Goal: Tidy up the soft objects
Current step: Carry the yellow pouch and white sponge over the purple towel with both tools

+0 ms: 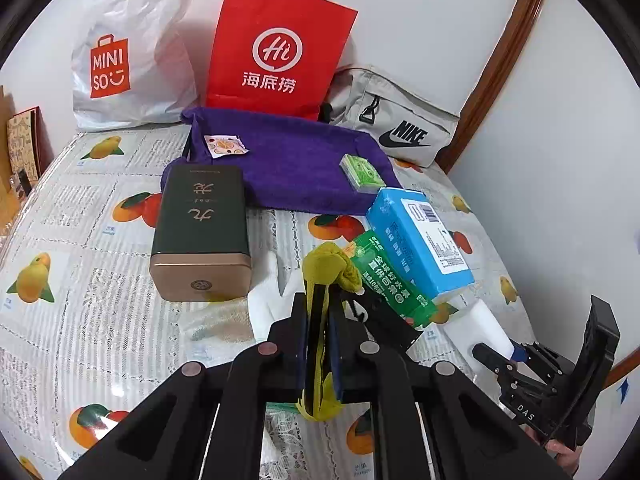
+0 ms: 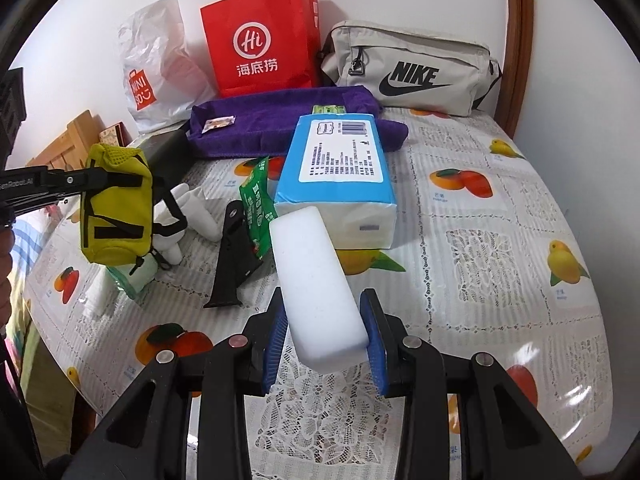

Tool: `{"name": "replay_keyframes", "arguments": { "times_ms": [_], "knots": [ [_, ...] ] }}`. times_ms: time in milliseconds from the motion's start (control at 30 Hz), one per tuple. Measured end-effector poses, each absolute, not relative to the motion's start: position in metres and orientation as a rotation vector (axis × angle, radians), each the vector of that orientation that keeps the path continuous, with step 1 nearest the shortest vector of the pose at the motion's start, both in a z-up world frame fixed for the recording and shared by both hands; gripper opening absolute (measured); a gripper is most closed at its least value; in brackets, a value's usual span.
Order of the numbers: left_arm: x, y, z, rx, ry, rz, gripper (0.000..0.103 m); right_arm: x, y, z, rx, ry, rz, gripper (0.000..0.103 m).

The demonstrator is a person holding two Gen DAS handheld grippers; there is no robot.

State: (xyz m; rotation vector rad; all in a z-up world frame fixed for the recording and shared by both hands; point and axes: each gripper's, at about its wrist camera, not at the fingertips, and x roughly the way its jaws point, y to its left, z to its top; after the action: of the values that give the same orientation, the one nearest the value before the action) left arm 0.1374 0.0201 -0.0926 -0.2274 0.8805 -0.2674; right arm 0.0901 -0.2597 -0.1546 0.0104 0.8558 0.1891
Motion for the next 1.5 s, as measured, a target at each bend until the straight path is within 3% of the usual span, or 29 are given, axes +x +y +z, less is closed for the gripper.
{"name": "replay_keyframes", "arguments": {
  "times_ms": [667, 1067, 1500],
  "knots": [
    [0.134, 0.041, -0.050, -0.263, 0.797, -0.252, 0.009, 0.102, -0.258, -0.091, 0.008, 0.741, 0.215, 0.036],
    [0.166, 0.057, -0.034, -0.261, 0.785, -0.213, 0.009, 0.161, -0.245, -0.059, 0.015, 0.695, 0.276, 0.036],
    [0.230, 0.068, -0.036, -0.279, 0.792, -0.193, 0.009, 0.248, -0.230, -0.068, 0.038, 0.736, 0.302, 0.036]
  ]
}}
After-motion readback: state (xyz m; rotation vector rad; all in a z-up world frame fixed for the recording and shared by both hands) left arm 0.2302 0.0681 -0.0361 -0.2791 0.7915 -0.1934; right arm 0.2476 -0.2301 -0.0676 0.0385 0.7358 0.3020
